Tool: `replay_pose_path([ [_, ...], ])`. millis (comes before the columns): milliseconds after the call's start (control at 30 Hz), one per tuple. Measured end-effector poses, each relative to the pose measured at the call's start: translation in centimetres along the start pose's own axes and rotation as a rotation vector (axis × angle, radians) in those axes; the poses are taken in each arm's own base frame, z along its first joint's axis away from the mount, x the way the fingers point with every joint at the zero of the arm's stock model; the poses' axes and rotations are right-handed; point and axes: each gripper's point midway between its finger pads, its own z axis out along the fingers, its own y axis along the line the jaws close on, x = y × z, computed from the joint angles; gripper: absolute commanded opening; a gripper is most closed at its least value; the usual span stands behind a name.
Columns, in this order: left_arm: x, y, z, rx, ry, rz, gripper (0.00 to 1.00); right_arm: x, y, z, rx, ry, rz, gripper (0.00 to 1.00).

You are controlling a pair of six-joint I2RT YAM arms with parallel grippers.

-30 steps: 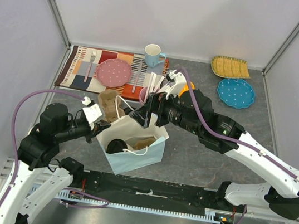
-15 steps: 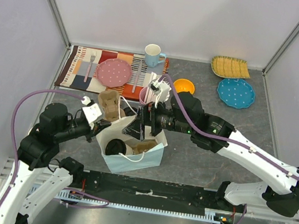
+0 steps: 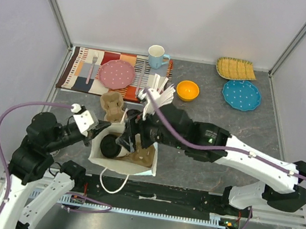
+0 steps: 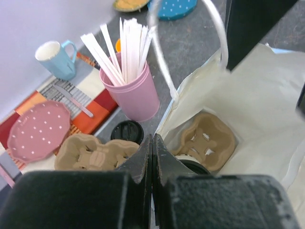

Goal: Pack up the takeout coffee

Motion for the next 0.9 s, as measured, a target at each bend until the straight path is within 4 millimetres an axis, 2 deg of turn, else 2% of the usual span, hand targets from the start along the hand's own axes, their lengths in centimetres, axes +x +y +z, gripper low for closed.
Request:
replay_pose_path([
  [167, -2.0, -0.9, -1.9, -0.009, -0.124, 0.093, 0.02, 4.5, 1.3, 1.1, 0.064, 0.070, -0.098, 0.73],
  [233, -1.9, -1.4, -2.4, -0.012, -0.149, 0.119, 0.02, 5.9, 1.6, 1.0, 0.089, 0.082, -0.141, 0.71],
  [400, -1.2, -2.1, -2.8, 0.002, -0.159, 0.137, 0.02, 8.1, 2.1, 1.9, 0.174, 0.087, -0.220, 0.69],
  [600, -0.8, -2.2, -2.6, 0.011, -0.148, 0.127, 0.02, 10.4, 1.1, 5.1, 0.281, 0.127, -0.245, 0.63],
  [733, -0.4, -2.0, -2.2, 0.012, -0.124, 0.100, 0.02, 10.8, 0.2, 5.4, 0.324, 0.135, -0.213, 0.56],
  [900, 1.3, -0.8, -0.6, -0.008, -0.024, 0.001, 0.02, 9.6, -1.5, 5.8, 0.388, 0.108, -0.103, 0.59],
])
